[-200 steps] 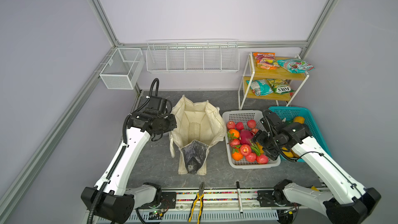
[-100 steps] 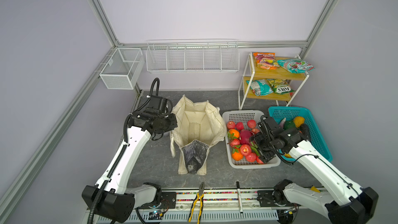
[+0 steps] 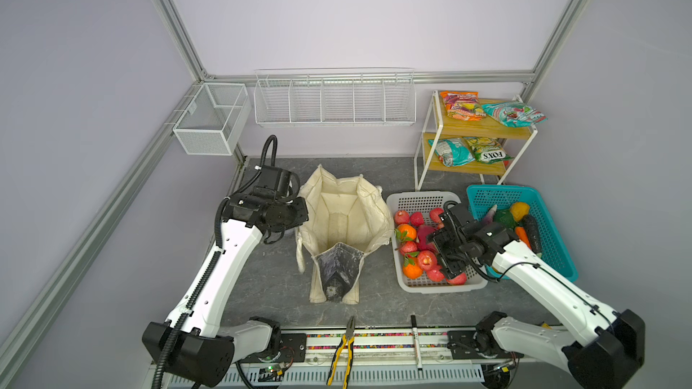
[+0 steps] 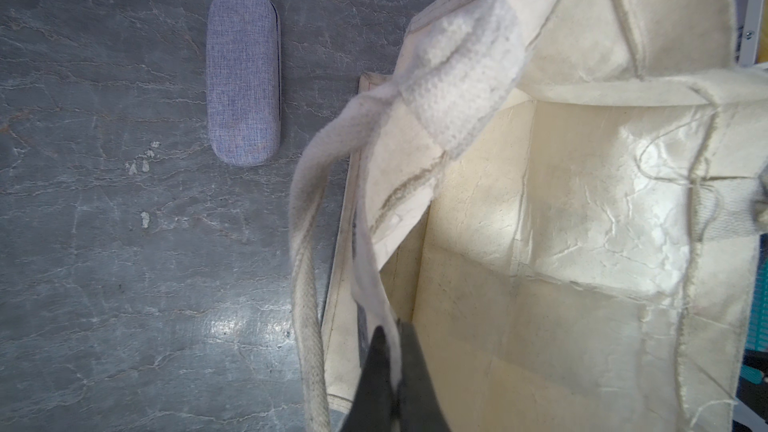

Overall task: Place the food into the grocery bag and tie it
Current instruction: 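Lower the right gripper into the white basket and grasp a red apple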

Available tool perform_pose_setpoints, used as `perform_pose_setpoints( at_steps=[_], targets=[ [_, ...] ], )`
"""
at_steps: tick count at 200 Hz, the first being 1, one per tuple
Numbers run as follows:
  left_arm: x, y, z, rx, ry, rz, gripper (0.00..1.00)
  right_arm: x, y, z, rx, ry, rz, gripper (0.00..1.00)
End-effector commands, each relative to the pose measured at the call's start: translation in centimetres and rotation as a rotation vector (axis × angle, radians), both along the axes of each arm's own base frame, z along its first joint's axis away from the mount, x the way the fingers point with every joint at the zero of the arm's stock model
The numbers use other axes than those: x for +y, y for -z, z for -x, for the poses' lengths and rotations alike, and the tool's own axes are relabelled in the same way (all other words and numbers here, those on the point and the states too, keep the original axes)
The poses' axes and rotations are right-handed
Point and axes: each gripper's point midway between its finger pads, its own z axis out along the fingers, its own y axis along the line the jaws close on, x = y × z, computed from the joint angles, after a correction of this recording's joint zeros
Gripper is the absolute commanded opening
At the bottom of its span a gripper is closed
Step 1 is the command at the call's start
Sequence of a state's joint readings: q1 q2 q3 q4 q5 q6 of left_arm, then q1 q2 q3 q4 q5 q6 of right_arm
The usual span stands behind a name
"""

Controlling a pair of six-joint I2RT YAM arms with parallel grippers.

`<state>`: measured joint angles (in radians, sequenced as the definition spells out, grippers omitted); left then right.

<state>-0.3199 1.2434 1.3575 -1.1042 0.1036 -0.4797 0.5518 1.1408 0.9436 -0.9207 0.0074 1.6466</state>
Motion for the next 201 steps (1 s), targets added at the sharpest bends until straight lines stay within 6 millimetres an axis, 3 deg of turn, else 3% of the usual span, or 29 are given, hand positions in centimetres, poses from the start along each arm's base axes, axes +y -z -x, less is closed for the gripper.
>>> perform_pose_setpoints(
  at_steps=[1, 46, 52, 122, 175, 193, 201],
  targets=[
    [0.1, -0.3, 0.1, -0.015, 0.017, -0.006, 0.0, 0.3, 1.3, 0.2, 0.034, 0.078, -0.007, 0.86],
    [0.2, -0.4, 0.3, -0.018, 0.019, -0.007, 0.0, 0.6, 2.5, 0.1, 0.051, 0.075, 0.001, 0.82],
    [0.2, -0.4, 0.3, -0.019, 0.018, -0.007, 0.0, 0.3, 3.5, 0.7, 0.075, 0.072, 0.018, 0.82],
    [0.3, -0.4, 0.5, -0.021, 0.016, -0.007, 0.0, 1.0, 4.6, 0.6, 0.085, 0.048, 0.027, 0.68],
    [0.4, -0.3, 0.6, -0.021, 0.014, -0.005, 0.0, 0.8, 4.0, 0.7, 0.067, 0.052, 0.026, 0.5],
    [0.4, -0.4, 0.7, -0.024, 0.012, -0.005, 0.0, 0.5, 2.8, 0.6, 0.04, 0.039, 0.034, 0.48],
    [0.5, -0.5, 0.8, -0.028, 0.014, -0.007, 0.0, 0.5, 0.9, 0.0, -0.007, 0.029, 0.032, 0.48]
  ],
)
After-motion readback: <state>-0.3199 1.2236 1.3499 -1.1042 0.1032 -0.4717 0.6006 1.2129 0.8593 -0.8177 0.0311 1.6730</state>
